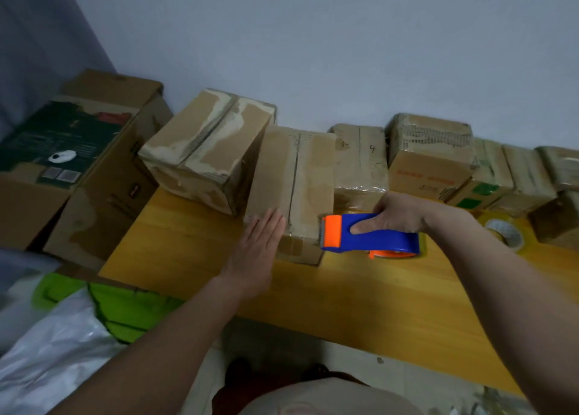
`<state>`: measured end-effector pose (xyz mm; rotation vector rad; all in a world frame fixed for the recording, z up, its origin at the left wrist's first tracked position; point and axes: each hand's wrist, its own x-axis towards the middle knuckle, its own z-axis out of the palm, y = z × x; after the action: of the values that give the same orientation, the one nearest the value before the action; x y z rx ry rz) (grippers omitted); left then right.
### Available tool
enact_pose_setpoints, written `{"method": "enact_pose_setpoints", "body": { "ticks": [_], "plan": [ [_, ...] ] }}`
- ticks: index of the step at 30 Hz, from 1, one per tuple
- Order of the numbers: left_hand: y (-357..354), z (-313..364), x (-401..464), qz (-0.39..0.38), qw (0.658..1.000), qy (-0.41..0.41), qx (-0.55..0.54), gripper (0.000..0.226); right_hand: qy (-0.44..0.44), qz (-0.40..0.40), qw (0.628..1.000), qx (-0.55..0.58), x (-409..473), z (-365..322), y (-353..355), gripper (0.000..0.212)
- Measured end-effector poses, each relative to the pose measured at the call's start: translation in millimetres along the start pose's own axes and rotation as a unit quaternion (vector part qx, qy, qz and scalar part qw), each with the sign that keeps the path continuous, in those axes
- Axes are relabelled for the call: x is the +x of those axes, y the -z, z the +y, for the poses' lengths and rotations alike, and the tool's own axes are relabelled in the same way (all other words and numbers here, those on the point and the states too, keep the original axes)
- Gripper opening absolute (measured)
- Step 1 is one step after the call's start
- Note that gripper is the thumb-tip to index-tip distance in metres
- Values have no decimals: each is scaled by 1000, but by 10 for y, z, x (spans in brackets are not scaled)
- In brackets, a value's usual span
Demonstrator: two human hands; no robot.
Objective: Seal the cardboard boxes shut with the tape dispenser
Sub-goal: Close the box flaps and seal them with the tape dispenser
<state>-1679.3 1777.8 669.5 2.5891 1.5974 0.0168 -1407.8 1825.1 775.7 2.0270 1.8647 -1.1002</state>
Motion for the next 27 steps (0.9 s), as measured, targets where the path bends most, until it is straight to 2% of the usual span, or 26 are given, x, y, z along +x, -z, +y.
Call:
{"method": "enact_pose_setpoints", "body": {
  "ticks": [2, 4, 7, 10, 15, 21, 27],
  "plan": [
    [40, 144, 36, 17, 999, 41, -24, 96, 2, -5, 1000, 8, 19, 26, 26, 50],
    [38, 339, 88, 42, 998, 32, -43, 98, 8, -13, 1000, 11, 36, 35, 35, 51],
    [-29, 508, 123, 23, 999, -13, -31, 103, 20, -21, 1000, 11, 61, 31, 51, 54],
    [-82, 483, 136, 12, 1000, -1, 4, 108, 26, -22, 999, 34, 51, 73, 47, 50],
    [-100, 456, 141, 4, 999, -6, 31, 102, 33, -36, 995, 87, 11, 262, -32, 44],
    [-94, 467, 148, -13, 998, 8, 56, 100, 20, -39, 996, 81, -128, 601, 75, 45],
    [-39, 519, 150, -26, 998, 21, 62, 95, 24, -45, 997, 62, -174, 584, 96, 40]
  ]
}}
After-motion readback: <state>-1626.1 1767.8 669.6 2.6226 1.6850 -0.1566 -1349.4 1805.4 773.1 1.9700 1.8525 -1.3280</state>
